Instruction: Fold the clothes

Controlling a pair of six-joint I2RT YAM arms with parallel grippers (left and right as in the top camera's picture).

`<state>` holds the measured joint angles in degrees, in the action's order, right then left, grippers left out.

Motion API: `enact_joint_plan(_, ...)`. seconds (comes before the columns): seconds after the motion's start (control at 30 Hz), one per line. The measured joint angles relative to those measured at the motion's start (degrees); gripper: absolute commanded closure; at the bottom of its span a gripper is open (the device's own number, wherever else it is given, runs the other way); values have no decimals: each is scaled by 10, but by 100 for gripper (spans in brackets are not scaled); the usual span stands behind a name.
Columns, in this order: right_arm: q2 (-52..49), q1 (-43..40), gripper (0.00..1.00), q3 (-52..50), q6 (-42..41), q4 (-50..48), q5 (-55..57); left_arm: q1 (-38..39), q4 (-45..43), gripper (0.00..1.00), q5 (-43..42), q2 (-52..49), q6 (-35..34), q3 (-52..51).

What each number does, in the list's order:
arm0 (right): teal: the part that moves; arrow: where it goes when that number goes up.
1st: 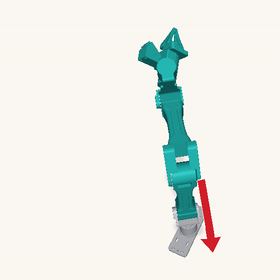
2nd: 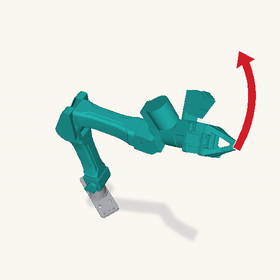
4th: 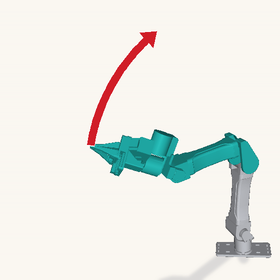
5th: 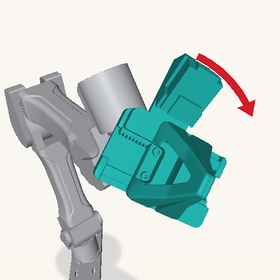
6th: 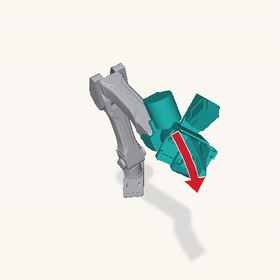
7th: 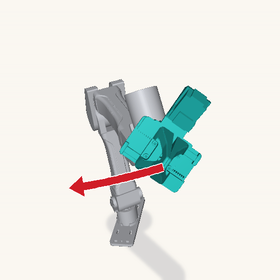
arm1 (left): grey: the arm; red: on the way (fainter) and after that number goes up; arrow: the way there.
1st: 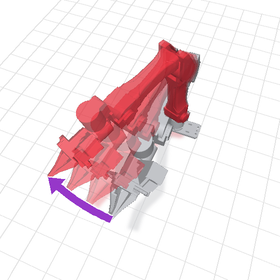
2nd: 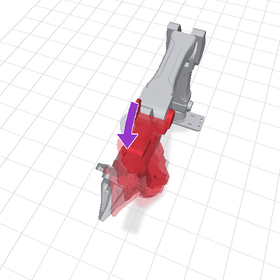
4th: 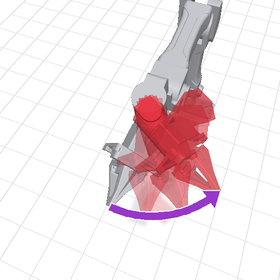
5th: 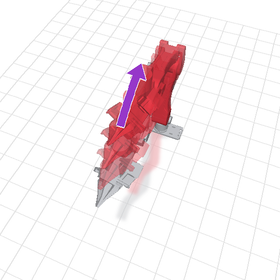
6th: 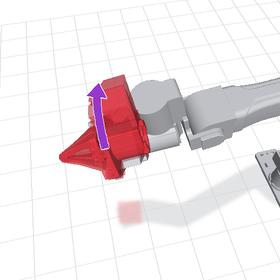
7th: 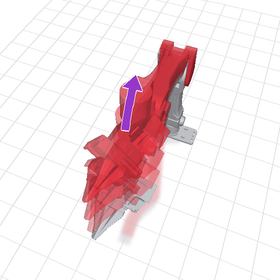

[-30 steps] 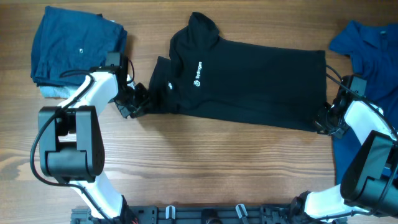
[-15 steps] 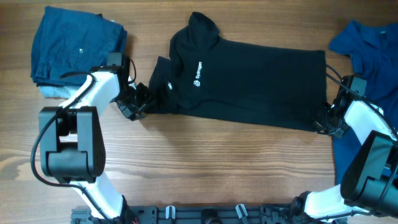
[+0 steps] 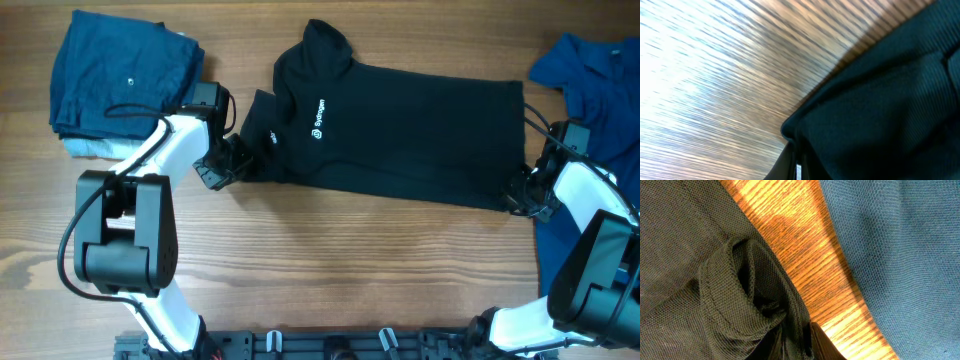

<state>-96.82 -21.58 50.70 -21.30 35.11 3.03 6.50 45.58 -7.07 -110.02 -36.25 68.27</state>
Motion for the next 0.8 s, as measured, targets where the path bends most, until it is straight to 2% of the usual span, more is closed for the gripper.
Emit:
enact_joint_plan(0.17, 0, 0, 83, 0, 0, 0, 0, 2, -12, 96, 54, 1, 57, 0)
enact_joint_plan(0.4, 0, 0, 83, 0, 0, 0, 0, 2, -73, 96, 106, 1, 125, 0)
enact_joint_plan(0.8, 0, 0, 84, 0, 0, 1, -7, 2, -62, 96, 180, 1, 137, 0)
